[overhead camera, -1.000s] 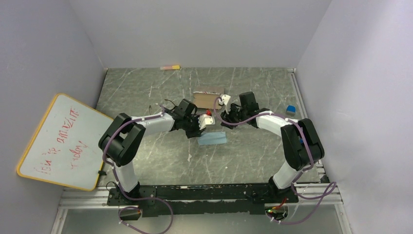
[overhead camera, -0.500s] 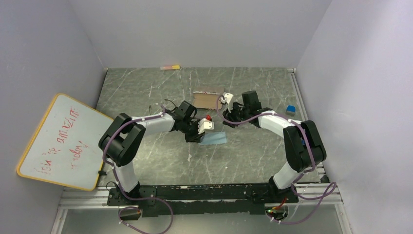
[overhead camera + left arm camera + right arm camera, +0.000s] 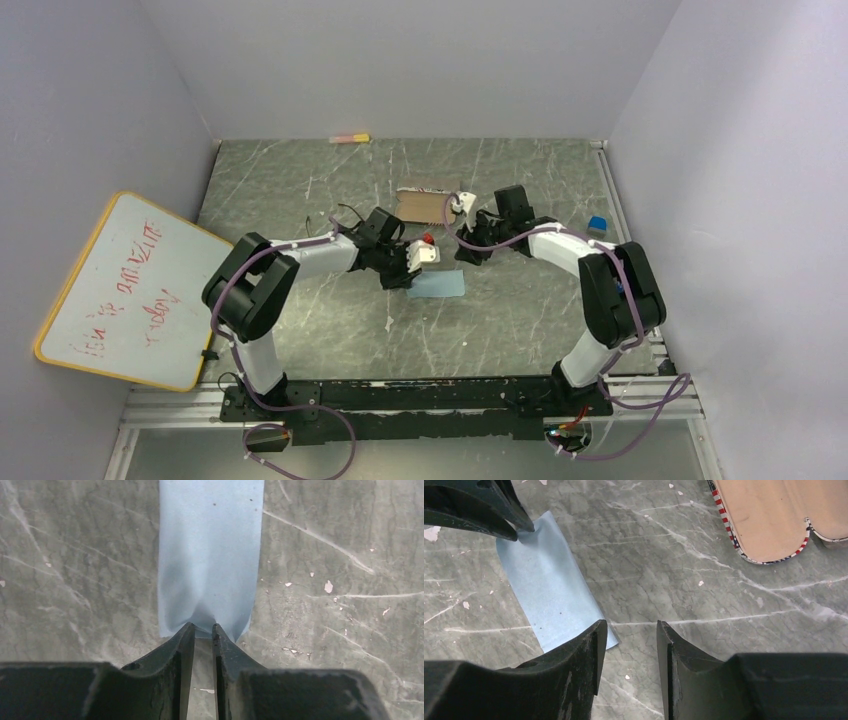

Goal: Organize the sunglasses
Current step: Adjust the glasses cleaning cloth at the center of the board, then pick up the glasses cleaning cloth from the center of the board.

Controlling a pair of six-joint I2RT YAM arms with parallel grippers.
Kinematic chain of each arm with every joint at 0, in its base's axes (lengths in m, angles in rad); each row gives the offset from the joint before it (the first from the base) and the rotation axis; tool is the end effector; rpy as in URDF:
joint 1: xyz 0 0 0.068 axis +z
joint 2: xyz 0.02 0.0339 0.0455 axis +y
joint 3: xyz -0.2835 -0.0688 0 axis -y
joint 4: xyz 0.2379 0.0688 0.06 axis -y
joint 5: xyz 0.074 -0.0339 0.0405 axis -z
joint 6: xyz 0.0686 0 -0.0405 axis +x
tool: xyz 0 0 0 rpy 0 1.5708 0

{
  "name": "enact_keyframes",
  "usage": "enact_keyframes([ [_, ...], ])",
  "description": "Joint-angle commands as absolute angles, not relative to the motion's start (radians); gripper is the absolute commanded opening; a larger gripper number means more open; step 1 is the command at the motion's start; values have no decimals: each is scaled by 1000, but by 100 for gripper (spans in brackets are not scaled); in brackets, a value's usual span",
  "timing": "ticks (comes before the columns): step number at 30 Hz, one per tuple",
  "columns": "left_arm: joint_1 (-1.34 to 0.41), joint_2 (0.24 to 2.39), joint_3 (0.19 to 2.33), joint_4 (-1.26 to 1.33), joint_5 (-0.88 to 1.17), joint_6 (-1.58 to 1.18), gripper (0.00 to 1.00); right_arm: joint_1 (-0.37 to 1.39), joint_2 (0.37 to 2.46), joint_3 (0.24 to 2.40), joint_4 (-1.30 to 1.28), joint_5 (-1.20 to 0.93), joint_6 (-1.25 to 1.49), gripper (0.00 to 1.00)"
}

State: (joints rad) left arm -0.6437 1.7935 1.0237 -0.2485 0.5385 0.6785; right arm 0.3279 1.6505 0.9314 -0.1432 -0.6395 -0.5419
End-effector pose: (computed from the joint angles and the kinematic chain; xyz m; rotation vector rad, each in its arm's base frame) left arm 0.2708 -0.2472 0.1544 1.6912 1.8552 -0.6782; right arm 0.3135 0.1499 0.1865 -1.2226 1.9642 0.6653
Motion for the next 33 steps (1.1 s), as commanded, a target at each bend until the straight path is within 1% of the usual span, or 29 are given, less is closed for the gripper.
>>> enact_keyframes([
  [1, -616, 1749, 1035, -185, 526, 610, 26, 323, 1685, 984, -179, -687, -561, 46],
  [5, -534, 1783, 1106, -247, 694, 596, 27, 321, 1713, 995, -214, -699, -567, 47],
  [8, -493, 1822, 1154, -303, 798, 610, 30, 311, 1735, 1008, -236, -711, -568, 48],
  [12, -485, 1871, 1184, -325, 835, 617, 35, 297, 1762, 1029, -282, -735, -578, 49],
  [15, -486, 1907, 1212, -364, 860, 628, 37, 290, 1774, 1037, -312, -749, -591, 49],
  [21, -499, 1974, 1260, -455, 853, 679, 38, 288, 1786, 1049, -354, -776, -614, 49],
  [27, -515, 1965, 1225, -390, 785, 641, 37, 288, 1811, 1060, -366, -794, -617, 50],
  [33, -515, 1968, 1223, -379, 768, 628, 29, 288, 1826, 1069, -373, -803, -613, 49],
])
